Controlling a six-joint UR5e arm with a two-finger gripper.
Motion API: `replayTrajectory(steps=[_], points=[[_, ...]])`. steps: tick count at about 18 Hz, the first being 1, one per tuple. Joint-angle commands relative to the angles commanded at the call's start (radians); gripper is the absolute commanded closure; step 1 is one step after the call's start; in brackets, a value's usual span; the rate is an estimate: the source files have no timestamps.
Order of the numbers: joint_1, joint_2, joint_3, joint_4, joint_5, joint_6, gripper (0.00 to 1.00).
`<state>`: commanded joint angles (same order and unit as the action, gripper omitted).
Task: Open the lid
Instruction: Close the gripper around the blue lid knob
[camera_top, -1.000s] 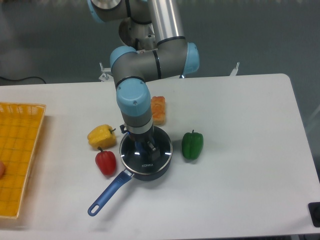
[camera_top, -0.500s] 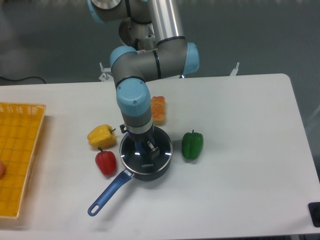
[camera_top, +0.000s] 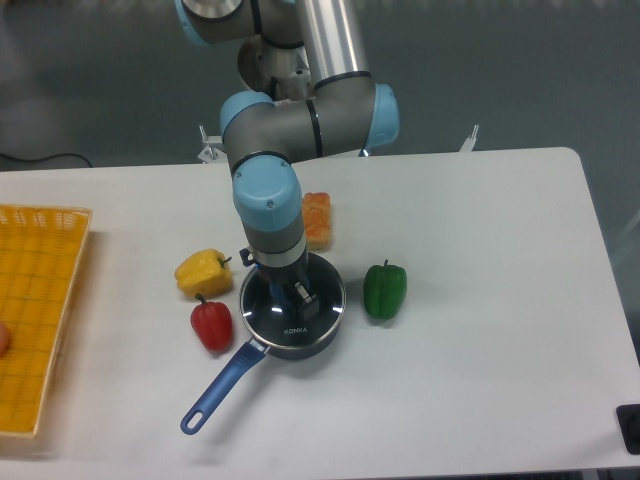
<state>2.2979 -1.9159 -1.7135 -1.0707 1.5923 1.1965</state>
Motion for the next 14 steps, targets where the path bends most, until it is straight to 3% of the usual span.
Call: replayTrajectory(steps=[7, 14], points=[[0.008, 0.005, 0.000, -0.006, 0.003, 0.003, 0.33], [0.041, 0.009, 0.060, -0.115, 0.003, 0.038, 0.33]])
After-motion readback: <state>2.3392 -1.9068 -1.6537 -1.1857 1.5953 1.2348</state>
